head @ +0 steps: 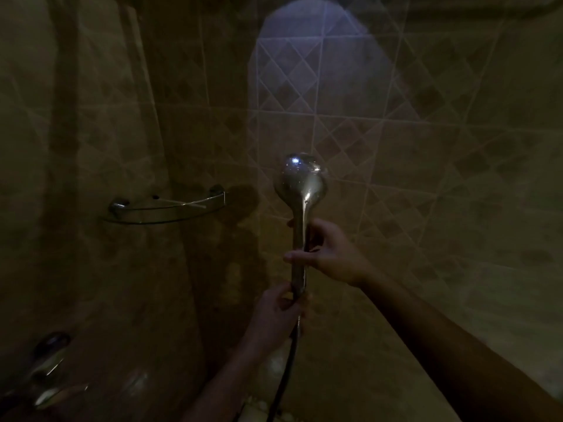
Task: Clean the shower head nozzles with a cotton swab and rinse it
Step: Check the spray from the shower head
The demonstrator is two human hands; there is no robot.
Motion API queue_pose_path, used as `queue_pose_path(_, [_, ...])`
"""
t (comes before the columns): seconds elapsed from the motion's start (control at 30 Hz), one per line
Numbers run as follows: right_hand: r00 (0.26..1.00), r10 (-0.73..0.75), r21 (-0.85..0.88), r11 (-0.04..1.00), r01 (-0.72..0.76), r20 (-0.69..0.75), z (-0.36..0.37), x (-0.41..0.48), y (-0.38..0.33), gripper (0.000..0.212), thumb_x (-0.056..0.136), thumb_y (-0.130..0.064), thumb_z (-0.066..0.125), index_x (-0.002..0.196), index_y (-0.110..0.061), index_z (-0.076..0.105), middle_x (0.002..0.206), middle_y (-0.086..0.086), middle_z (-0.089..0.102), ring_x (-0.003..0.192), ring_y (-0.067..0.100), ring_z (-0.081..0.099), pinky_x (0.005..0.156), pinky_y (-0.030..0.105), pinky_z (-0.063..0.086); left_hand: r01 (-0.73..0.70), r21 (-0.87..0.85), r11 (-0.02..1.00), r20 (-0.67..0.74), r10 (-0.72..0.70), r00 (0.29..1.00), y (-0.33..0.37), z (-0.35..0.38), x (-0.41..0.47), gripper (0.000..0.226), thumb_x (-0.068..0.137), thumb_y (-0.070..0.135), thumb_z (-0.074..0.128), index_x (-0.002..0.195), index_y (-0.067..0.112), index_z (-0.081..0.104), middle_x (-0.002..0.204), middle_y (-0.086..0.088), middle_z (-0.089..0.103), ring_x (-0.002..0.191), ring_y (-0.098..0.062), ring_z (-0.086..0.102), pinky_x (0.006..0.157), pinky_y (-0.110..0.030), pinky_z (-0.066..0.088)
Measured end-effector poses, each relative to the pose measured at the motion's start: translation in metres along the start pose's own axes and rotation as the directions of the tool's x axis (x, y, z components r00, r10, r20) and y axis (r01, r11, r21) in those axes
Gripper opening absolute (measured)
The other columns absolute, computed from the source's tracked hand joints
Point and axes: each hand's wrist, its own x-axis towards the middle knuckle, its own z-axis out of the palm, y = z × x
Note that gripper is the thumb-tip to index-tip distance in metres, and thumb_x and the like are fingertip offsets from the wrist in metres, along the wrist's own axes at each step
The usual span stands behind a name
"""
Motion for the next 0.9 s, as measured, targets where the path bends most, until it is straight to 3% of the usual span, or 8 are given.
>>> queue_pose_path(0.07, [1.000, 0.006, -0.013, 1.000, -0.006, 0.003, 0.001, 0.000, -0.002, 0.054, 0.074, -0.024, 0.086, 0.120, -0.010, 0.062, 0.082, 0.003, 0.065, 0.075, 0.012, 0.066, 0.076, 0.039, 0.060, -0.025, -0.027, 0.999, 0.007, 0.025, 1.000, 0.002, -0.001, -0.002, 0.015, 0.089, 0.025, 0.070, 0.094, 0.012, 0.066, 0.067, -0.006, 0.064, 0.055, -0.024, 0.063, 0.054, -0.036, 0.054])
queue_pose_path(0.17, [0.995, 0.050, 0.069, 0.996, -0.057, 0.091, -0.004, 0.001, 0.004, 0.049, 0.079, -0.031, 0.081, 0.121, -0.013, 0.063, 0.109, 0.014, 0.070, 0.106, 0.030, 0.068, 0.096, 0.057, 0.053, -0.041, -0.016, 0.999, 0.002, 0.041, 0.999, 0.003, -0.006, -0.002, 0.017, 0.090, 0.023, 0.069, 0.098, 0.008, 0.066, 0.069, -0.006, 0.063, 0.059, -0.026, 0.062, 0.057, -0.042, 0.054])
queue_pose_path(0.23, [0.987, 0.063, 0.116, 0.990, -0.080, 0.145, -0.006, 0.002, 0.007, 0.044, 0.081, -0.025, 0.078, 0.121, -0.014, 0.063, 0.118, 0.019, 0.068, 0.114, 0.035, 0.065, 0.100, 0.062, 0.048, -0.036, 0.000, 0.999, 0.000, 0.036, 0.999, 0.001, -0.009, 0.000, 0.015, 0.089, 0.022, 0.069, 0.099, 0.011, 0.067, 0.071, -0.006, 0.065, 0.063, -0.026, 0.064, 0.060, -0.048, 0.057])
queue_pose_path(0.43, [0.999, -0.053, -0.162, 0.985, 0.053, 0.005, -0.001, -0.001, -0.004, 0.054, 0.074, -0.038, 0.083, 0.120, -0.021, 0.062, 0.095, 0.011, 0.069, 0.084, 0.023, 0.070, 0.073, 0.049, 0.060, -0.045, 0.012, 0.999, 0.008, 0.045, 0.999, 0.001, -0.010, -0.002, 0.012, 0.089, 0.019, 0.068, 0.100, 0.014, 0.067, 0.072, -0.011, 0.065, 0.061, -0.029, 0.065, 0.057, -0.044, 0.056])
queue_pose_path(0.63, [0.992, 0.056, 0.100, 0.993, -0.068, 0.112, -0.009, 0.002, 0.004, 0.036, 0.083, -0.013, 0.077, 0.116, -0.009, 0.063, 0.115, 0.018, 0.069, 0.111, 0.030, 0.067, 0.097, 0.056, 0.052, -0.037, 0.045, 0.998, -0.014, 0.038, 0.999, 0.003, -0.012, 0.005, 0.010, 0.091, 0.019, 0.066, 0.086, 0.028, 0.068, 0.069, -0.005, 0.068, 0.060, -0.024, 0.067, 0.055, -0.044, 0.056])
queue_pose_path(0.7, [0.997, 0.049, 0.078, 0.996, -0.053, 0.056, -0.008, 0.003, 0.006, 0.044, 0.075, -0.023, 0.084, 0.112, -0.011, 0.063, 0.109, 0.025, 0.067, 0.103, 0.035, 0.068, 0.090, 0.060, 0.054, -0.038, 0.047, 0.998, -0.023, 0.039, 0.999, 0.003, -0.010, 0.005, 0.013, 0.090, 0.021, 0.068, 0.082, 0.031, 0.069, 0.068, -0.004, 0.069, 0.061, -0.022, 0.067, 0.054, -0.038, 0.056])
queue_pose_path(0.8, [0.998, 0.016, -0.038, 0.999, -0.018, -0.061, -0.005, 0.002, 0.004, 0.050, 0.071, -0.028, 0.088, 0.114, -0.027, 0.062, 0.101, 0.018, 0.067, 0.093, 0.033, 0.067, 0.079, 0.045, 0.059, -0.035, 0.073, 0.997, -0.057, 0.039, 0.998, 0.003, -0.006, 0.008, 0.011, 0.087, 0.025, 0.072, 0.076, 0.028, 0.070, 0.066, -0.003, 0.071, 0.058, -0.015, 0.069, 0.056, -0.034, 0.057])
queue_pose_path(0.9, [0.999, -0.029, -0.002, 1.000, 0.029, 0.024, -0.007, 0.003, 0.001, 0.038, 0.080, -0.018, 0.081, 0.113, -0.024, 0.065, 0.097, 0.005, 0.070, 0.094, 0.021, 0.070, 0.085, 0.041, 0.060, -0.035, 0.094, 0.995, -0.065, 0.041, 0.997, 0.007, -0.003, 0.009, 0.010, 0.086, 0.026, 0.073, 0.077, 0.022, 0.069, 0.060, 0.001, 0.070, 0.051, -0.012, 0.067, 0.051, -0.030, 0.057])
